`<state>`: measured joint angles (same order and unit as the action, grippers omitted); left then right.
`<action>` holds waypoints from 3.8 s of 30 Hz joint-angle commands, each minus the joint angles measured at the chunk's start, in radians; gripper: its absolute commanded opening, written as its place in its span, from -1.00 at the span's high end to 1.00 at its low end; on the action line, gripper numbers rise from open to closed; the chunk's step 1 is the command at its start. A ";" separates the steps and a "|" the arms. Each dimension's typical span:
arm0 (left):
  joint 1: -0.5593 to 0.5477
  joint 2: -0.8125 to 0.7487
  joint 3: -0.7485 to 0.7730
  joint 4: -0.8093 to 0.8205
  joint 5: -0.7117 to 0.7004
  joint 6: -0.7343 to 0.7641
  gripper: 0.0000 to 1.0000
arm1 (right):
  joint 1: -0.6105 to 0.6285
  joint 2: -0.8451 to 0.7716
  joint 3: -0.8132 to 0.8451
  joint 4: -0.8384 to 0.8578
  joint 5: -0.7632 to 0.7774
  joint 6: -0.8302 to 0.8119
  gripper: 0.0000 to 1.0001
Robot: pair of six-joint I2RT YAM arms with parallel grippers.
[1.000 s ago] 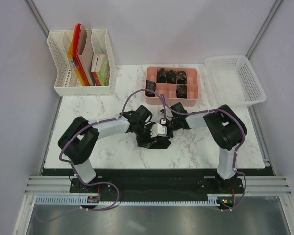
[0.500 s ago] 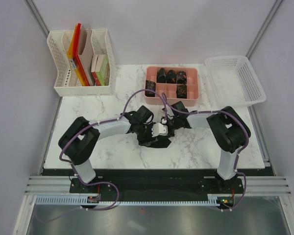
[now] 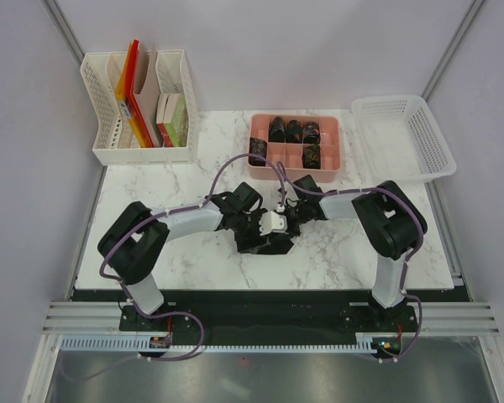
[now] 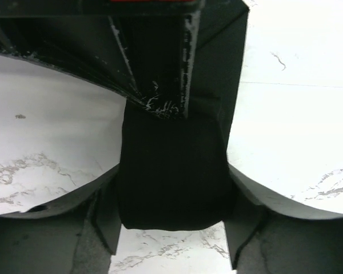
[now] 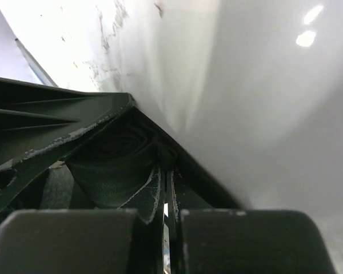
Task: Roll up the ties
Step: Roll the tie at the center of the board.
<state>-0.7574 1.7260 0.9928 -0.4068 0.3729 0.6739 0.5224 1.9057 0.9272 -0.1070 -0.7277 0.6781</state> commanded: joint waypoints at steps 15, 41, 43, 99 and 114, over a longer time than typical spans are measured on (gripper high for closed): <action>0.223 -0.350 -0.016 0.017 0.145 -0.270 -0.99 | 0.004 0.148 0.090 0.038 0.148 -0.186 1.00; 0.112 -0.204 -0.192 0.221 0.020 0.001 -0.78 | 0.059 0.113 0.073 0.082 0.198 -0.227 1.00; 0.118 -0.213 -0.198 0.223 0.036 0.004 -0.75 | 0.059 0.110 0.068 0.084 0.197 -0.233 1.00; 0.118 -0.160 -0.039 0.077 0.239 0.036 -0.04 | 0.077 0.113 0.019 0.173 0.159 -0.114 1.00; 0.036 -0.037 -0.036 0.020 0.075 -0.023 0.03 | 0.080 0.095 -0.022 0.338 0.025 0.058 1.00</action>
<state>-0.6880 1.6409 0.9646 -0.3420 0.4656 0.7006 0.5831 1.9759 0.9573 0.1642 -0.7113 0.6792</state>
